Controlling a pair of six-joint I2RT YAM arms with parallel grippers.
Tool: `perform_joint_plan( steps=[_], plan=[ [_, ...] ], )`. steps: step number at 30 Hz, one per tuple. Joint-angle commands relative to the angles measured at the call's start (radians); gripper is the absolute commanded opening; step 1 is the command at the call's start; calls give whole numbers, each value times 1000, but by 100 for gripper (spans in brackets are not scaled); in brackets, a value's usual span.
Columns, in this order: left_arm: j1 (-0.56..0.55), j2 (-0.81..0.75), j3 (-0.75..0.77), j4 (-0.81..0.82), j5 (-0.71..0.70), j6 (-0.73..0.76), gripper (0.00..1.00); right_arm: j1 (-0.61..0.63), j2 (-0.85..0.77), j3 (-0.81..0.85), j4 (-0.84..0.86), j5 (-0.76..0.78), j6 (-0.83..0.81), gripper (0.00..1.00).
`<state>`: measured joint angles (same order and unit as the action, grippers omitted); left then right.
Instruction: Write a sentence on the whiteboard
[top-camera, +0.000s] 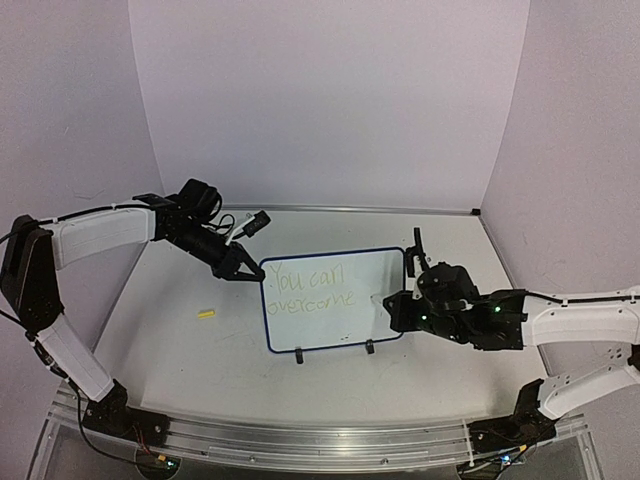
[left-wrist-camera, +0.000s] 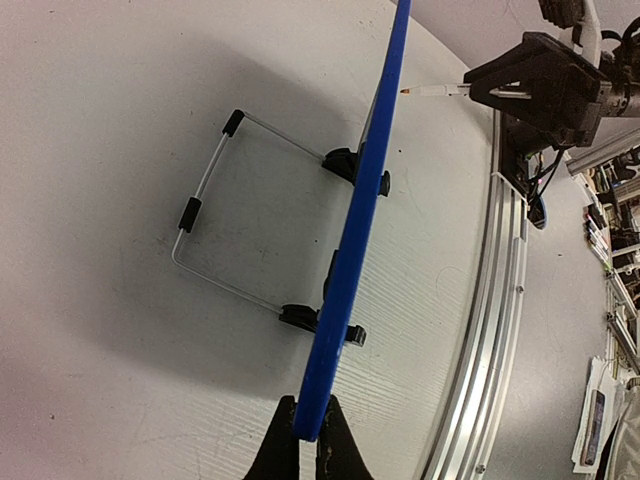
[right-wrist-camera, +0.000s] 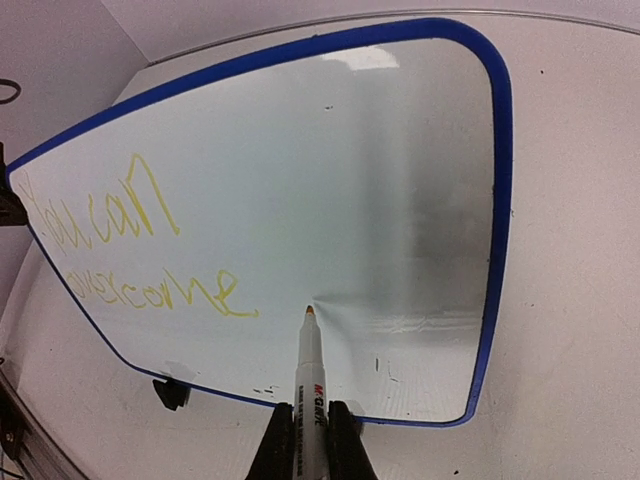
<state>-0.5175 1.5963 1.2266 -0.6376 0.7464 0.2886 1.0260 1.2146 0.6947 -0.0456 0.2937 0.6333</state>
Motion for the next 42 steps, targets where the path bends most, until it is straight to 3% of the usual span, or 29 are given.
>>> perform_joint_plan(
  steps=[1, 24, 42],
  plan=[
    [-9, 41, 11, -41, -102, 24, 0, -1, 34, 44, 38, -10, -5, 0],
    [-9, 41, 11, -41, -102, 24, 0, -1, -5, 19, -11, 125, 76, 0],
    [-10, 41, 12, -40, -100, 22, 0, -1, -73, 20, 24, 58, 4, 0]
  ],
)
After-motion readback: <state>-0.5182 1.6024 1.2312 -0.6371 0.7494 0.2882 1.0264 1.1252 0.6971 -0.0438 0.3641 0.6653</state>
